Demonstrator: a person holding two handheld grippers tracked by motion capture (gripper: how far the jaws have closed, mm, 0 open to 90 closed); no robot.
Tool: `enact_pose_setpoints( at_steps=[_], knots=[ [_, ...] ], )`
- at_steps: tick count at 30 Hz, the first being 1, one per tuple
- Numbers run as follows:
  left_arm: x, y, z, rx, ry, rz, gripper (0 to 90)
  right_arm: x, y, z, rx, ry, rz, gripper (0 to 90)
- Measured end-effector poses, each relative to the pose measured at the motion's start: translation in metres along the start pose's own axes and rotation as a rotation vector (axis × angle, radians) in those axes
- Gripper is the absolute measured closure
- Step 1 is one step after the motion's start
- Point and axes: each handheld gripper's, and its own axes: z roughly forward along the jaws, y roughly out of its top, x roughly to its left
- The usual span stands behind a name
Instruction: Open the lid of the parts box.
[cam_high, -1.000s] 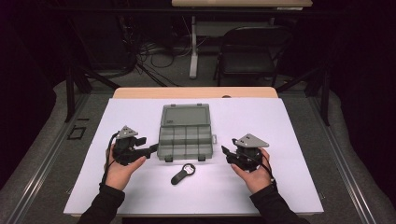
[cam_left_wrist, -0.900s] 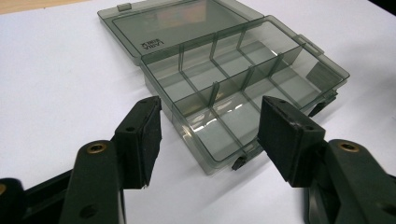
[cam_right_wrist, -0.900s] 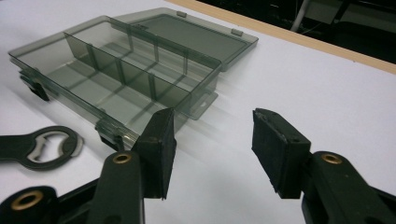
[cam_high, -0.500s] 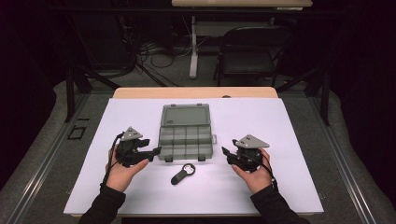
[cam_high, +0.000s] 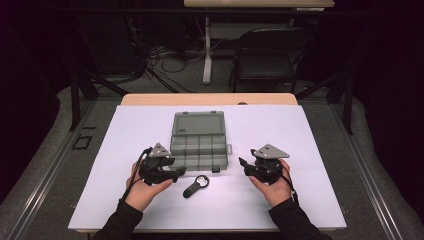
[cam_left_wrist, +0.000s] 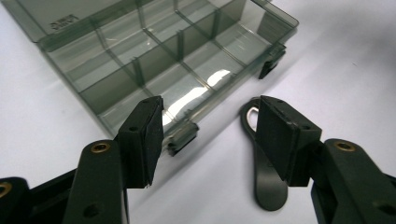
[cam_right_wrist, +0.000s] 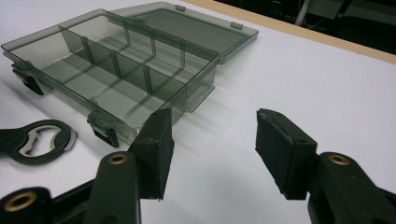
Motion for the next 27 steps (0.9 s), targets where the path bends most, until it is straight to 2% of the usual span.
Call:
enact_pose_setpoints(
  at_steps=[4,15,22,27],
  knots=[
    [-0.008,0.001,0.007,0.031,-0.025,0.005,43.7,0.000,0.000,0.000,0.004,-0.001,-0.002,46.7],
    [-0.029,0.002,0.026,0.102,-0.050,0.058,46.2,0.000,0.000,0.001,0.008,0.000,0.001,47.1],
    [-0.034,0.003,0.033,0.149,-0.055,0.071,48.7,0.000,0.000,0.000,0.005,0.002,0.009,47.8],
    [-0.036,0.003,0.037,0.181,-0.066,0.063,50.2,0.000,0.000,0.000,0.006,0.004,0.010,47.9]
  ],
)
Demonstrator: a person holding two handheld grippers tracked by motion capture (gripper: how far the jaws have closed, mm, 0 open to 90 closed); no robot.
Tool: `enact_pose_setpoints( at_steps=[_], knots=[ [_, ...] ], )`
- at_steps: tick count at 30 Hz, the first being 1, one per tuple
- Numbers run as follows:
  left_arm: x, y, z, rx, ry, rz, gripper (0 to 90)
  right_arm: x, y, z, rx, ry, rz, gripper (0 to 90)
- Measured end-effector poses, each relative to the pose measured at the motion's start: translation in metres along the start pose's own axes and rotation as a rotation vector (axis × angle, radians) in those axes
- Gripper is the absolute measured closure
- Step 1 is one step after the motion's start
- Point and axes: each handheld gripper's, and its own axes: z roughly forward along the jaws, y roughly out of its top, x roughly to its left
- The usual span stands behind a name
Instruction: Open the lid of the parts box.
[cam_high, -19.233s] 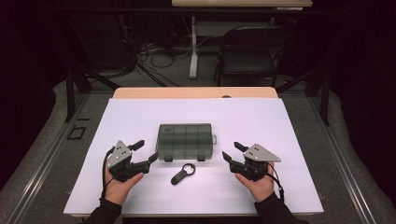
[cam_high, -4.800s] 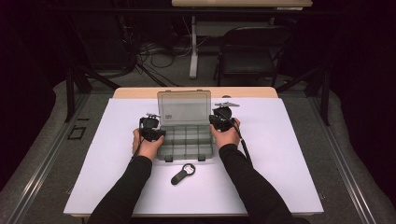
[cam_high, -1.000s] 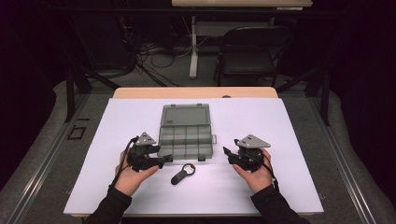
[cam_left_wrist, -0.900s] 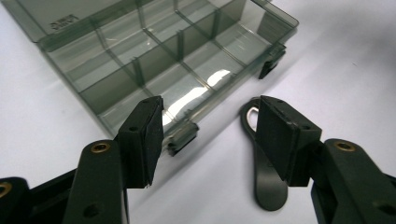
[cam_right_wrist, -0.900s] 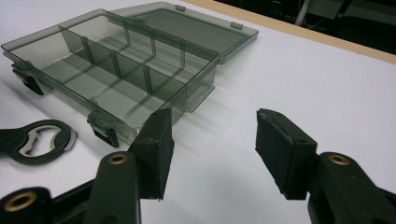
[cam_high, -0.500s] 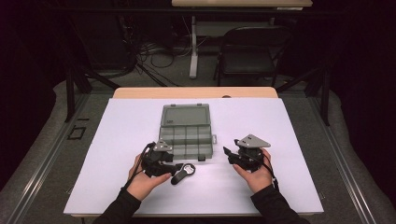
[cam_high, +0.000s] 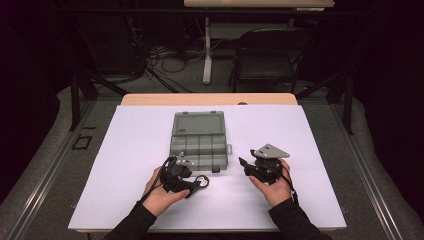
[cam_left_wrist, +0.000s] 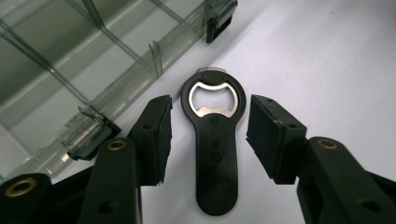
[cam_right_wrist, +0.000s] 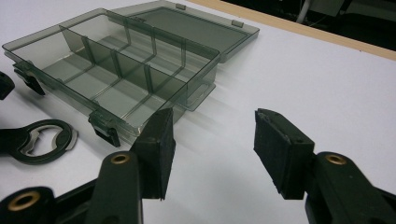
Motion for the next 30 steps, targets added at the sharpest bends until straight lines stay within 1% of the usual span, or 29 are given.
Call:
enact_pose_setpoints(
  at_steps=[4,7,11,17,22,25,30],
  knots=[
    [-0.003,0.000,0.004,0.045,0.006,0.018,53.2,-0.001,0.000,0.000,0.005,0.003,0.004,47.9],
    [-0.004,-0.001,0.008,0.081,0.009,0.023,55.3,-0.001,0.000,0.000,0.005,0.005,0.006,48.0],
    [-0.004,-0.002,0.012,0.116,0.005,0.020,56.9,-0.001,0.000,0.000,0.006,0.007,0.009,48.0],
    [-0.006,-0.003,0.015,0.148,0.016,0.033,57.9,-0.002,-0.001,0.001,0.006,0.008,0.016,48.1],
    [-0.007,-0.003,0.019,0.178,0.026,0.046,61.2,-0.003,-0.001,0.001,0.007,0.010,0.016,48.2],
    [-0.007,-0.003,0.019,0.185,0.031,0.051,63.0,-0.003,-0.001,0.001,0.008,0.012,0.018,48.2],
    [-0.007,-0.003,0.019,0.185,0.033,0.045,64.2,-0.003,-0.001,0.001,0.010,0.015,0.020,48.3]
  ],
)
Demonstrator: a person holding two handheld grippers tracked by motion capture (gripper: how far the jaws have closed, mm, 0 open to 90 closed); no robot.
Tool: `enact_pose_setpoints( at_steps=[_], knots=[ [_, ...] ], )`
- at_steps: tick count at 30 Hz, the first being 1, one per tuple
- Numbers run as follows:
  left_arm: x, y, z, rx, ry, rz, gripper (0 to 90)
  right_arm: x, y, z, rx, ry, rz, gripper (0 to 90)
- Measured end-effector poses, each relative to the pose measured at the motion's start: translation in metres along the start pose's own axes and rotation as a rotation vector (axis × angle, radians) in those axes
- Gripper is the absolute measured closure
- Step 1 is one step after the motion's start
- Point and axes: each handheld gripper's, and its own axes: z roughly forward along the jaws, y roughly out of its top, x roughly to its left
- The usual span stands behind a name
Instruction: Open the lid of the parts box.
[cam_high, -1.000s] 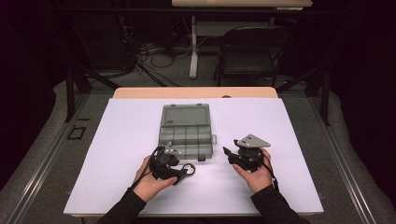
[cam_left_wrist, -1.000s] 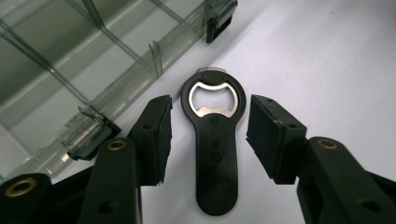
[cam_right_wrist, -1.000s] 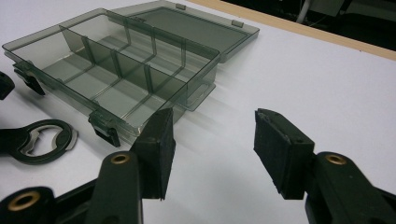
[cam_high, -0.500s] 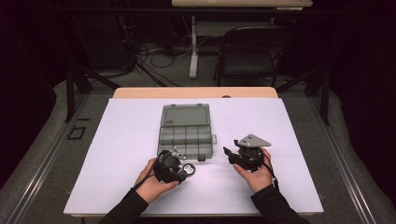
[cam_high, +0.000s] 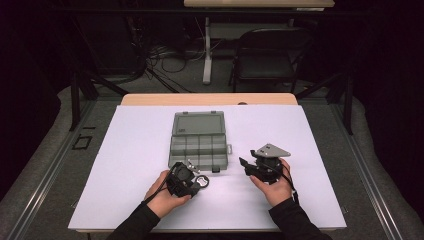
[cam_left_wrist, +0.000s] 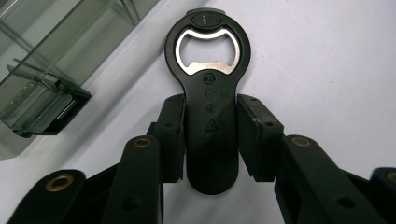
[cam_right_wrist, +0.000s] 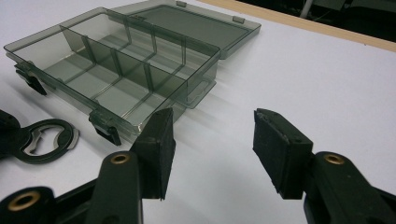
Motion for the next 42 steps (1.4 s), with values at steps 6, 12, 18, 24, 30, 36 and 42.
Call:
enact_pose_setpoints(
  at_steps=[6,12,18,24,30,36,42],
  knots=[
    [0.000,0.001,0.000,0.003,0.003,-0.005,64.8,0.000,0.000,0.000,-0.001,0.000,0.002,48.6],
    [0.001,0.001,0.000,0.010,-0.005,-0.008,64.9,0.000,0.000,0.000,0.001,0.001,0.005,48.9],
    [0.002,0.002,-0.001,0.006,-0.011,-0.012,65.0,-0.001,0.000,0.000,-0.002,0.001,0.007,49.0],
    [0.004,0.002,-0.006,-0.006,-0.017,-0.007,65.0,-0.002,0.000,0.000,-0.003,0.002,0.015,49.1],
    [0.004,0.004,-0.019,-0.026,-0.020,0.009,65.0,-0.003,0.000,-0.002,-0.015,-0.005,0.023,49.1],
    [0.012,0.012,-0.040,-0.043,-0.005,0.029,65.0,-0.004,0.000,-0.003,-0.019,-0.006,0.029,49.2],
    [0.025,0.024,-0.058,-0.049,0.001,0.032,65.0,-0.004,0.000,-0.002,-0.019,-0.006,0.035,49.2]
  ],
)
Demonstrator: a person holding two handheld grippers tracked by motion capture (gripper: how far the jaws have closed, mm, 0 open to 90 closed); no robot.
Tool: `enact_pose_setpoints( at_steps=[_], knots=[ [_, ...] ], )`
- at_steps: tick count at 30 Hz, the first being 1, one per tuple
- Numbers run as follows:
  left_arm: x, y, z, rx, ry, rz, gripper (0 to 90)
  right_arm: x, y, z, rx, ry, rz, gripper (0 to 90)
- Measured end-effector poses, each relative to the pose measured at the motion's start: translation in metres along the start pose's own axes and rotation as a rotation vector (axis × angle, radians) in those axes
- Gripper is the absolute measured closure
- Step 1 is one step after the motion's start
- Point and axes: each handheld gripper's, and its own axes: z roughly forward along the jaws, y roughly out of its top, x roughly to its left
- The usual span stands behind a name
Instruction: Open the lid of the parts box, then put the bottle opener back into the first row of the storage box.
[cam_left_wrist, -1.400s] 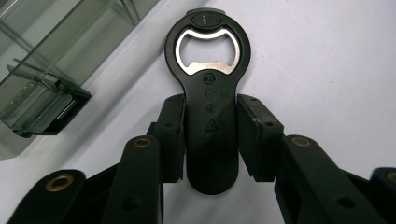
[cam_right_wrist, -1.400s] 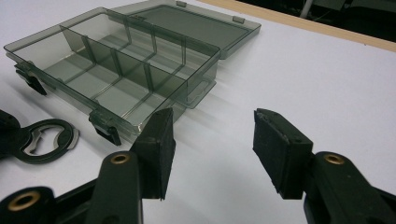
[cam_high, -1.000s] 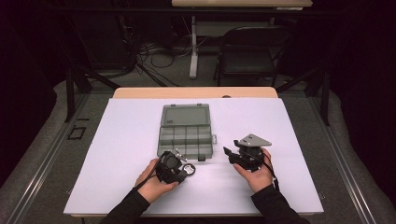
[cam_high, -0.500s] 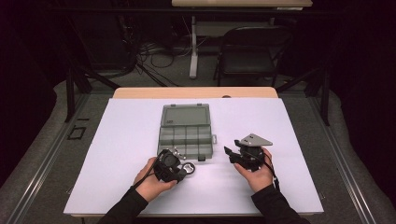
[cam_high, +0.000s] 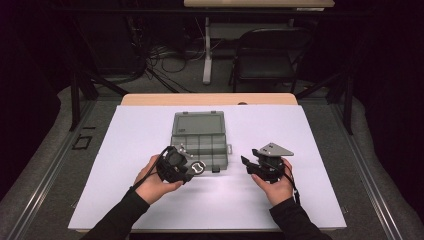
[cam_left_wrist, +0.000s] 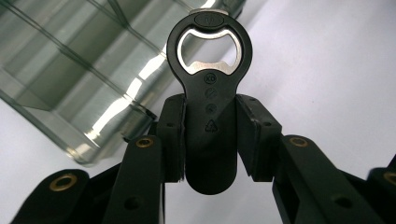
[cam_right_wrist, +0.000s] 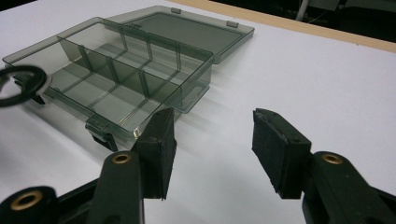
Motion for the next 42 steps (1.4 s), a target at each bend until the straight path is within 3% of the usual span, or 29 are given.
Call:
enact_pose_setpoints(
  at_steps=[10,24,29,42],
  knots=[
    [0.021,0.019,-0.011,0.000,0.000,-0.006,65.0,0.000,0.000,0.000,-0.001,0.004,0.003,49.3],
    [0.048,0.044,-0.013,0.021,0.022,0.029,65.0,-0.001,-0.001,0.002,0.008,0.008,0.014,49.5],
    [0.060,0.053,-0.011,0.036,0.035,0.058,65.0,-0.001,-0.002,0.003,0.010,0.010,0.019,49.5],
    [0.086,0.075,0.007,0.090,0.014,0.143,65.0,-0.004,-0.002,0.004,0.015,0.009,0.025,49.6]
  ],
)
